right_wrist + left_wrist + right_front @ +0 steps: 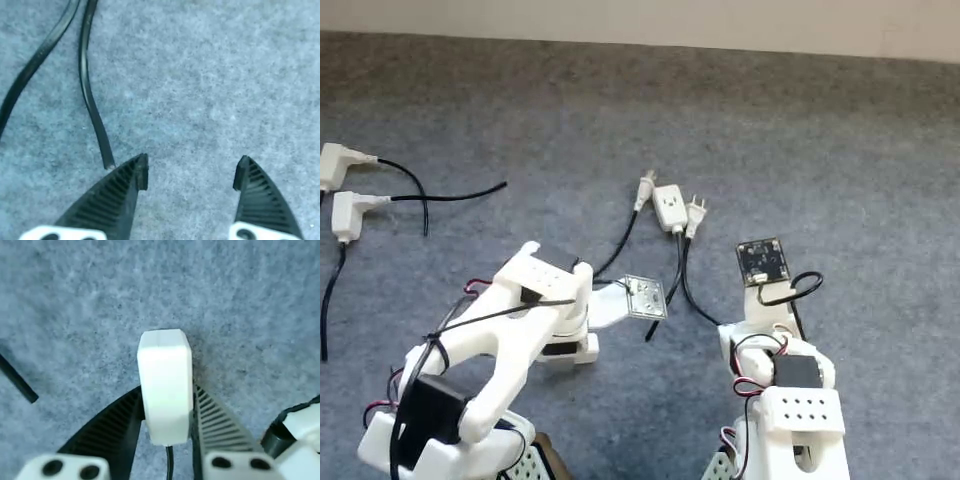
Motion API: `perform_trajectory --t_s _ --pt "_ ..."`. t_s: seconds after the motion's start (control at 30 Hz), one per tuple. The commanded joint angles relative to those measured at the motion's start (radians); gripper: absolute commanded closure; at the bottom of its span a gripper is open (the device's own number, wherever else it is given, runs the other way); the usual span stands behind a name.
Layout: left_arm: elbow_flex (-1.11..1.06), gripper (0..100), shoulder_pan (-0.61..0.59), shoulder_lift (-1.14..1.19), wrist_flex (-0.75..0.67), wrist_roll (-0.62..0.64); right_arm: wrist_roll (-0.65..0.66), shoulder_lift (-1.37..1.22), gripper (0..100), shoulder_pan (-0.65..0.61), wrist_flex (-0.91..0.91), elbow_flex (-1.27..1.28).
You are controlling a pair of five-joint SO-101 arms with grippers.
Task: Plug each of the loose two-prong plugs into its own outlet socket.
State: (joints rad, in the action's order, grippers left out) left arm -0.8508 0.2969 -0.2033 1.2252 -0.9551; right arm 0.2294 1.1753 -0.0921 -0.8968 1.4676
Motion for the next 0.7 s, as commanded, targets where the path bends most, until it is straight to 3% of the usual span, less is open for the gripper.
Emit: perform_trajectory --t_s 0.0,0.23,0.67 --pt "0.085 85 0.005 -0.025 0.089 0.008 -0.005 0.01 72.7 -0.007 0.015 -0.01" --pt "0.285 86 -0.002 -0.021 0.256 0.006 -0.005 0.01 72.7 -0.007 0.015 -0.01" --pt "0.311 86 -0.013 -0.027 0.292 0.018 -0.005 0.01 72.7 -0.007 0.015 -0.01"
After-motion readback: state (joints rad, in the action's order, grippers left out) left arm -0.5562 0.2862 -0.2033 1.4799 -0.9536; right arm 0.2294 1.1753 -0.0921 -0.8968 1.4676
